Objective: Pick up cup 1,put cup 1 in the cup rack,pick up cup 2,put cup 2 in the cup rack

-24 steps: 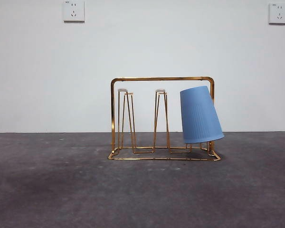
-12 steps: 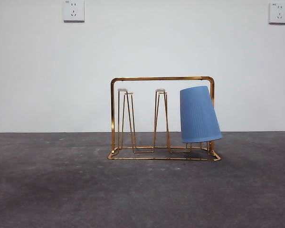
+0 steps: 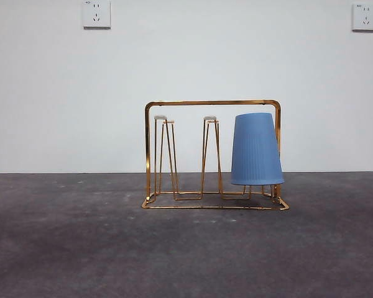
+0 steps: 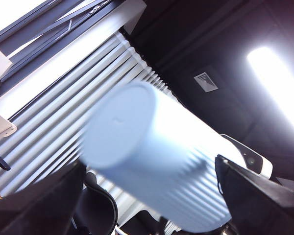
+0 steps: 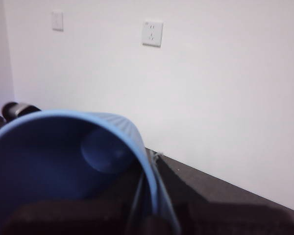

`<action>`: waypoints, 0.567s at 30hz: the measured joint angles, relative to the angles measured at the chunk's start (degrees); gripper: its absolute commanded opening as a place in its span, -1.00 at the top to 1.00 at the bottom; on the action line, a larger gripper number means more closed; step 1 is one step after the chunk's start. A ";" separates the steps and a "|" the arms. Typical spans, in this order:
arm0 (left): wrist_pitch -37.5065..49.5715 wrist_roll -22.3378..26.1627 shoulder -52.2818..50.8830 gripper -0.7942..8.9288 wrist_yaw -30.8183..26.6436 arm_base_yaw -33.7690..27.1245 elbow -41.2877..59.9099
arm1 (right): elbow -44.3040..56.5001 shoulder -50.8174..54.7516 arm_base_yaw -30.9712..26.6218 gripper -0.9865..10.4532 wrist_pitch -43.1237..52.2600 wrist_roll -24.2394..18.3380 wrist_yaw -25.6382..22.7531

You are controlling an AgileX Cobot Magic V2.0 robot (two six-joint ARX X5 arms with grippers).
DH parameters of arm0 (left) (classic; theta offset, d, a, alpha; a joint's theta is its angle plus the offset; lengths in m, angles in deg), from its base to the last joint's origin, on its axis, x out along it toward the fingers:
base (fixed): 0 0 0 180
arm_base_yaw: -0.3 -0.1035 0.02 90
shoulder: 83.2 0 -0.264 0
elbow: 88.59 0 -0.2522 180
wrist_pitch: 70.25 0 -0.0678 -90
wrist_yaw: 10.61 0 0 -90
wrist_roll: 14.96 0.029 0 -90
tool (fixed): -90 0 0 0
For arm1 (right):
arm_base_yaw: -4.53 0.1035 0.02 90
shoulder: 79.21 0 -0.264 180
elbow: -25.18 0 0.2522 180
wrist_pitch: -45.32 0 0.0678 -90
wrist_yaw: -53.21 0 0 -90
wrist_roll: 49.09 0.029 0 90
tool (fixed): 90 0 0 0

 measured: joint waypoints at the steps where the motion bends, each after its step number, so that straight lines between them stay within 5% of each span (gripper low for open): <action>1: 0.00 -0.15 0.00 -0.07 -0.11 0.00 0.00 | 0.50 -0.42 0.02 0.85 1.05 -0.04 0.00; 17: 1.86 -0.63 0.11 -0.07 -1.79 -1.66 0.04 | 3.72 -0.90 0.04 0.85 0.70 -0.22 0.22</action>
